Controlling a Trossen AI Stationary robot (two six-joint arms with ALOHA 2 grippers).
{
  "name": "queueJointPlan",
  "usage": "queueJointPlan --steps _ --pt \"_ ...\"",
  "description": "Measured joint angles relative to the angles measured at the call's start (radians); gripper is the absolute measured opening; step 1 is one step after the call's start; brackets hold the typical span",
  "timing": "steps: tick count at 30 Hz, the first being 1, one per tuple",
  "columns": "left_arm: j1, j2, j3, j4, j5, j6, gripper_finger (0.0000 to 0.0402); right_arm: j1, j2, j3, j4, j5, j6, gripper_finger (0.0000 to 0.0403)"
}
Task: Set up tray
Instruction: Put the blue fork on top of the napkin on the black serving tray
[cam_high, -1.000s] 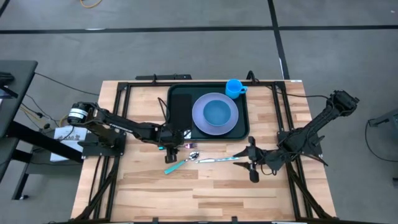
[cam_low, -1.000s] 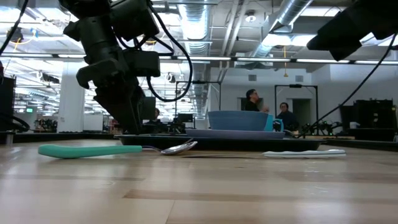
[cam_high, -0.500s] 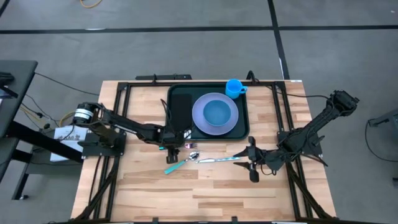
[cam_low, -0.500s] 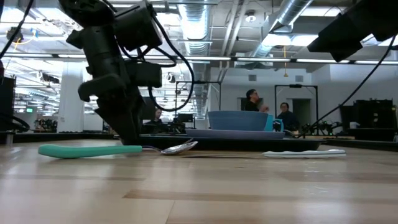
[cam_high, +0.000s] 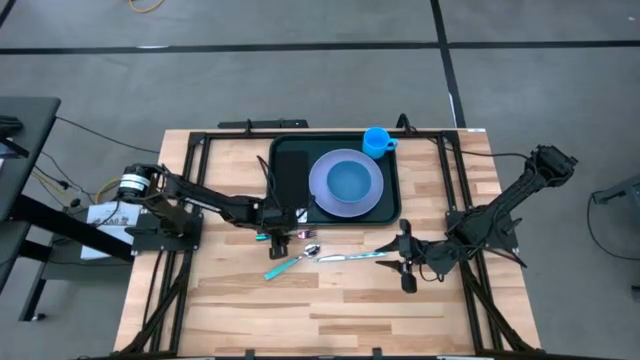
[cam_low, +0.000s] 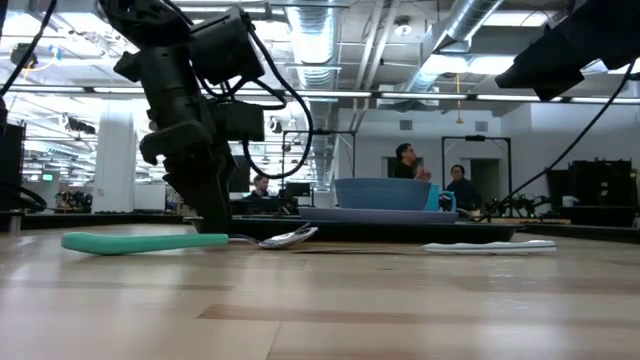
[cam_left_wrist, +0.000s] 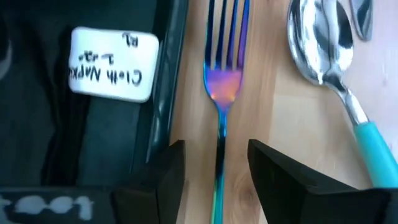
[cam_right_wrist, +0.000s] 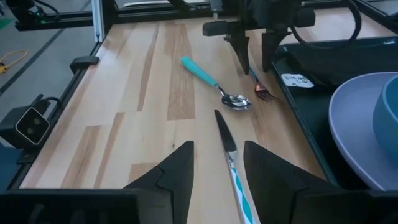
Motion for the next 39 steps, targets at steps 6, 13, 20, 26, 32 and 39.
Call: queueJointPlan --steps 6,13,20,26,32,39 --pt "0.000 0.040 0.001 0.027 0.008 0.005 0.0164 0.000 0.000 0.000 -0.003 -0.001 0.000 0.0131" --pt "0.000 0.079 0.006 0.036 0.015 0.006 0.0164 0.000 0.000 0.000 -0.007 -0.002 0.001 0.0131" --pt "0.000 0.081 0.004 0.034 0.015 0.007 0.0150 0.000 0.000 0.000 -0.007 -0.002 0.001 0.0131" --pt "0.000 0.083 0.004 0.034 0.012 0.018 0.0097 0.000 0.000 0.000 -0.007 -0.007 0.001 0.0131" --pt "0.000 0.085 0.002 0.039 0.015 0.041 0.0033 0.000 0.000 0.000 -0.007 -0.013 0.001 0.0131" --pt "0.000 0.085 0.000 0.075 0.017 0.038 0.0005 0.000 0.000 0.000 -0.007 -0.021 0.001 0.0131"
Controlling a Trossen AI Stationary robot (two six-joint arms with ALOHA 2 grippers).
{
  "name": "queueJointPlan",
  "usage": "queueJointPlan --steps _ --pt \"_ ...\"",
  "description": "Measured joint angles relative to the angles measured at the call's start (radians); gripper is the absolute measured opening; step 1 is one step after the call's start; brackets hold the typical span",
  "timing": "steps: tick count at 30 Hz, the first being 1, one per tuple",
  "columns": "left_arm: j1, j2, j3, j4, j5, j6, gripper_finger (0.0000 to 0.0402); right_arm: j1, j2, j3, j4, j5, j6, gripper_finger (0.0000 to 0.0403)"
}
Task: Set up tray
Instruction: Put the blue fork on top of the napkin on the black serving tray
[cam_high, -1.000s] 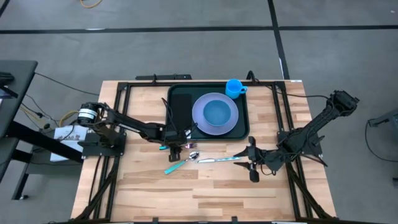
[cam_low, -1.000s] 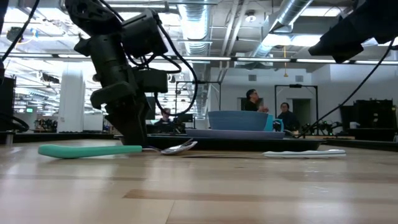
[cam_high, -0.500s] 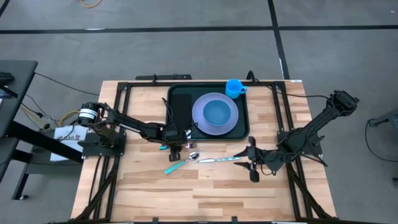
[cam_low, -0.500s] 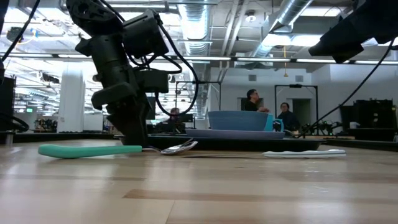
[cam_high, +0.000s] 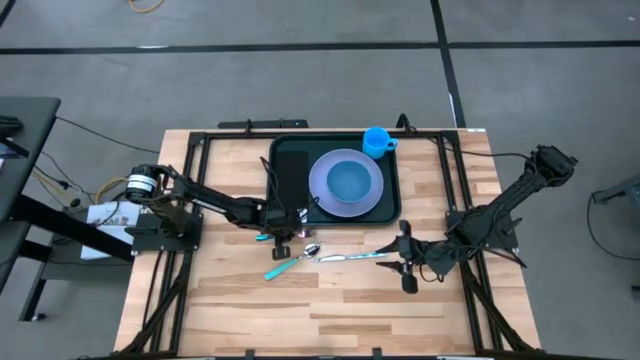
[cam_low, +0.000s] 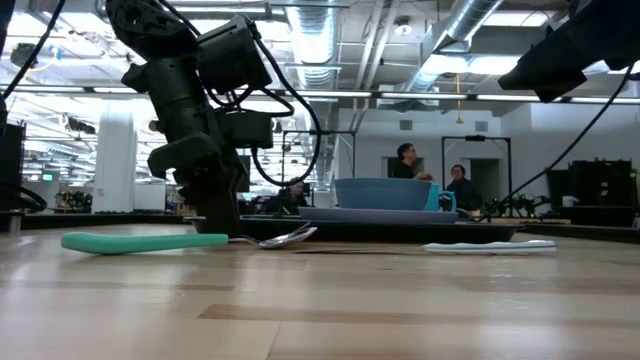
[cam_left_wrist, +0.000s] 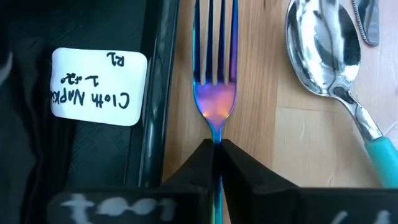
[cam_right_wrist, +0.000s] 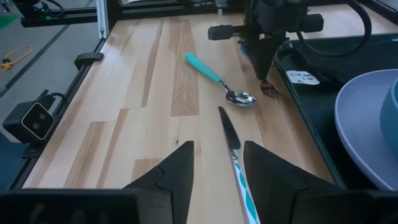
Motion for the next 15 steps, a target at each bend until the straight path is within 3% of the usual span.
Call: queueJointPlan --steps 8,15 --pt "-0.001 -0.011 -0.001 0.002 -0.011 -0.072 0.0002 0.000 0.000 0.000 0.000 0.000 0.000 0.0131" --pt "-0.001 -0.110 -0.005 -0.006 -0.028 -0.153 0.0001 0.000 0.000 0.000 0.000 -0.001 0.000 0.0131"
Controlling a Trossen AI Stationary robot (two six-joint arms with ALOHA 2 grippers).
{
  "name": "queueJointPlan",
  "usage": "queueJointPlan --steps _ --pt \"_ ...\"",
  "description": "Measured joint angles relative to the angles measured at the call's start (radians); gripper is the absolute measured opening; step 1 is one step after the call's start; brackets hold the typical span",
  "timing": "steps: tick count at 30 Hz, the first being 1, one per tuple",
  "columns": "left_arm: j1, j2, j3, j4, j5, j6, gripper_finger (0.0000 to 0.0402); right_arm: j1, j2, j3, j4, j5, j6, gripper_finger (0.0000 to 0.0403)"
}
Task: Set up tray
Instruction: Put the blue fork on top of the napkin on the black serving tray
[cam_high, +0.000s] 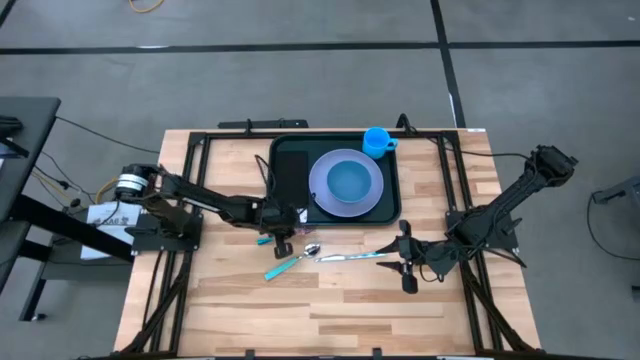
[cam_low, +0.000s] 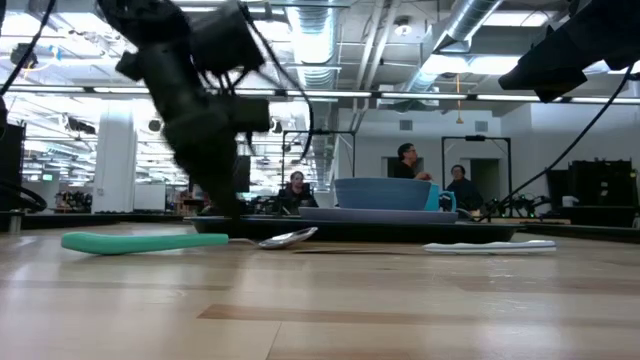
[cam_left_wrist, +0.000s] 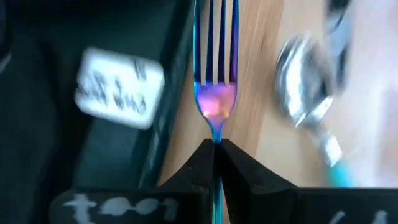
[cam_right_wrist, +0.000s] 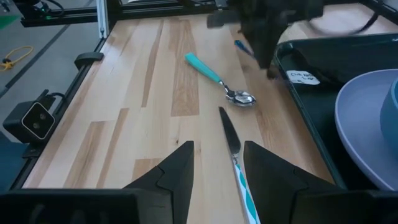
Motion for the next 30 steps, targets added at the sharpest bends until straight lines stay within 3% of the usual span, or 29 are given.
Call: queueJointPlan --steps 8,14,24,30 --pt "0.003 -0.174 0.002 0.015 -0.017 -0.131 0.0000 0.000 0.000 0.000 0.000 0.000 0.000 0.0131" --pt "0.059 -0.304 0.002 0.013 -0.105 -0.246 0.0000 -0.003 0.000 0.000 0.000 -0.003 -0.001 0.0131" --pt "0.349 -0.380 0.005 -0.078 -0.096 -0.516 0.0000 -0.046 0.000 0.000 0.007 -0.003 -0.001 0.0131" --pt "0.492 -0.372 0.006 -0.117 -0.088 -0.565 0.0000 -0.093 0.000 0.000 0.007 -0.002 -0.002 0.0131"
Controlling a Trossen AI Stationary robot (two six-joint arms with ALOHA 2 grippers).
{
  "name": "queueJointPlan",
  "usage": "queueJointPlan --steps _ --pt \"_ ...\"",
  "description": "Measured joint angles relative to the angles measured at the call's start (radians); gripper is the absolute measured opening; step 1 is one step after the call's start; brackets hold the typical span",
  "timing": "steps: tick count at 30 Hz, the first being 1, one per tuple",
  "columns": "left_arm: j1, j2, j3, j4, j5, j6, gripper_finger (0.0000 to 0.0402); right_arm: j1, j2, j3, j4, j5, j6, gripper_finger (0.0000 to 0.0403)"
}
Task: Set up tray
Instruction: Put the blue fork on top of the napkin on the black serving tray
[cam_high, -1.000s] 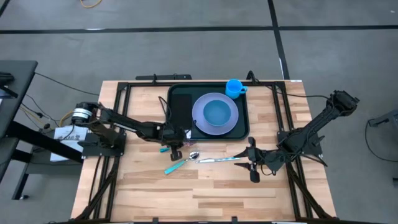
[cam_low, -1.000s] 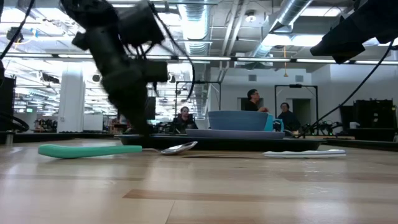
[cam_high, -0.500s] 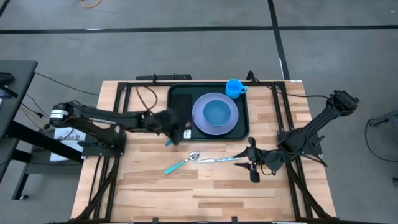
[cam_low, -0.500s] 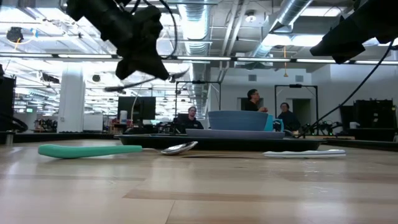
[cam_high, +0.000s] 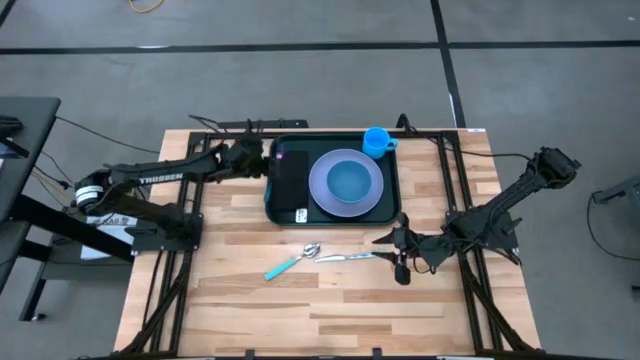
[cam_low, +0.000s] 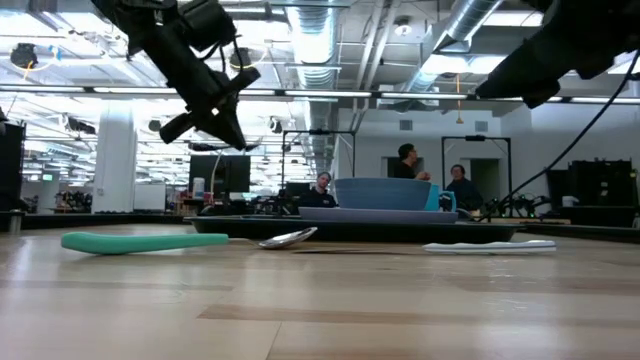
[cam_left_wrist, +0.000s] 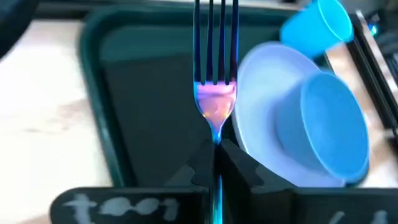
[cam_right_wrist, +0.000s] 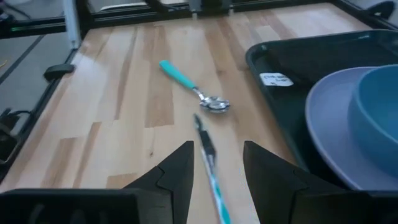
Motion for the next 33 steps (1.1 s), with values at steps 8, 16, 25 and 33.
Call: queueJointPlan --steps 8,16,25,33 --pt "0.052 0.087 0.190 -0.193 -0.089 0.048 0.0000 -0.073 0.000 0.000 0.011 0.000 -0.078 0.0131" --pt "0.069 0.335 0.440 -0.392 -0.140 0.036 0.0000 -0.107 0.000 0.001 0.030 -0.001 -0.129 0.0131" --pt "0.078 0.545 0.464 -0.341 -0.041 -0.012 0.0000 -0.108 0.000 0.000 0.017 -0.036 -0.158 0.0131" --pt "0.081 0.569 0.466 -0.348 -0.086 -0.021 0.0000 -0.108 0.000 0.001 -0.009 -0.053 -0.158 0.0131"
